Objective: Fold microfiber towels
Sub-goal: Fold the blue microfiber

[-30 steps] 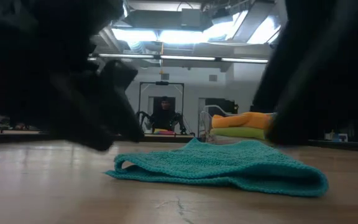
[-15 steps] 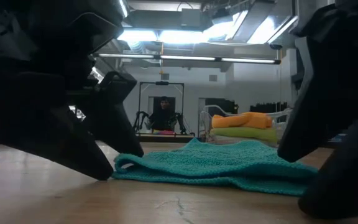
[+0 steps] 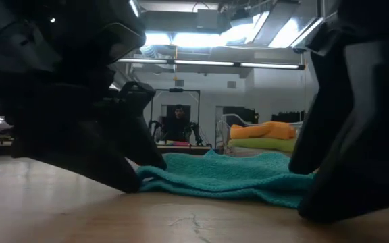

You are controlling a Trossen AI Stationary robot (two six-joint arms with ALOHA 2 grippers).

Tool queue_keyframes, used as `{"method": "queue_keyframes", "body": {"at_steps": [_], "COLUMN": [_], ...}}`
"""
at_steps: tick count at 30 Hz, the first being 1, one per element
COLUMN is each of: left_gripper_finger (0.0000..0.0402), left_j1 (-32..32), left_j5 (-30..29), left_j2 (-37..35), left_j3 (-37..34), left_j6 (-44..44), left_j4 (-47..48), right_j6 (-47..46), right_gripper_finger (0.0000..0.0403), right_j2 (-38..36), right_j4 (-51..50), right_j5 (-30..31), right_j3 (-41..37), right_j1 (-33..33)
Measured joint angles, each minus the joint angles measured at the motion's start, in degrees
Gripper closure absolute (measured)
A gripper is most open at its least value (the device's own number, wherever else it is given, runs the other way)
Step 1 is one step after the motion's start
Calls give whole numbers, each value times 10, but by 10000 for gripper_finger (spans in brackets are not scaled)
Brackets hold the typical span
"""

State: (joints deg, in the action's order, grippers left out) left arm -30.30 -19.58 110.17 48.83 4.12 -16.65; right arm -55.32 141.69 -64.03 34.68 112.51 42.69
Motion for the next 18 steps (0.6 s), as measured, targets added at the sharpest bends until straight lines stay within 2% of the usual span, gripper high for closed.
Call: {"method": "queue_keyframes", "body": {"at_steps": [10,14,18], "left_gripper_finger": [268,311,371], "left_j1": [1,-1,-12], "left_j5": [4,7,2], "left_j2": [32,34,35], "left_j3": [2,0,0], "left_j6": [19,41,45], "left_j4": [-25,-36,-37], "right_j6": [-47,-58,-60], "right_gripper_finger": [291,332,373], "right_j2": [1,1,1], "right_j4": [8,11,16], "right_j5": [-5,-5,-5], "right_j3": [-1,-1,-2], "right_j1": [-3,-3,-3]}}
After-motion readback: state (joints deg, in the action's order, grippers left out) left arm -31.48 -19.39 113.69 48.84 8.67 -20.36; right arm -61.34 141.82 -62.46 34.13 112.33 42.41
